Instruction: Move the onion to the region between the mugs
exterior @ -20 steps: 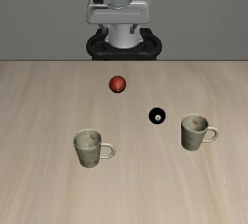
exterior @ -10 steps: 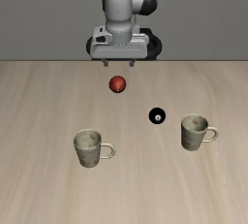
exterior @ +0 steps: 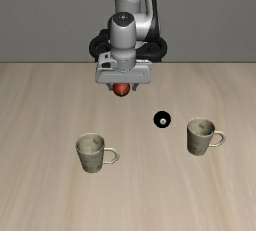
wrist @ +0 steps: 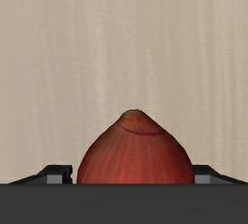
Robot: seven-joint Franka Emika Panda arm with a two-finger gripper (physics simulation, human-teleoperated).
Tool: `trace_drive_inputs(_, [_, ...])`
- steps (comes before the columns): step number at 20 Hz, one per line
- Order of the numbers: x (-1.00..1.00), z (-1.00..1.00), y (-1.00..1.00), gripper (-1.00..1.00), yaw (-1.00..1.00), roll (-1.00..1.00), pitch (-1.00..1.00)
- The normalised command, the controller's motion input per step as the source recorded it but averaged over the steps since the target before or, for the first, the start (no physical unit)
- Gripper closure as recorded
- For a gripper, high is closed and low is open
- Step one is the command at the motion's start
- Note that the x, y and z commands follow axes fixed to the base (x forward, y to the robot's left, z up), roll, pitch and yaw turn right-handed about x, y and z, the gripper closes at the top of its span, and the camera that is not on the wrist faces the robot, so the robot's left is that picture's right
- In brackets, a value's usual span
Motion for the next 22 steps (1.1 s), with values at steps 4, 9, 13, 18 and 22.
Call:
trace_drive_inputs(4, [0.00, 0.00, 0.00, 1.00, 0.00, 0.00, 0.00])
trace_drive_inputs(9, [0.40, 0.20, 0.00, 1.00, 0.00, 0.00, 0.00])
trace_drive_inputs(13, [1.00, 0.00, 0.00, 1.00, 0.00, 0.00, 0.00])
trace_drive_inputs(18, [1.00, 0.00, 0.00, 1.00, 0.00, 0.00, 0.00])
trace_drive_inputs(22, [1.00, 0.00, 0.00, 1.00, 0.00, 0.00, 0.00])
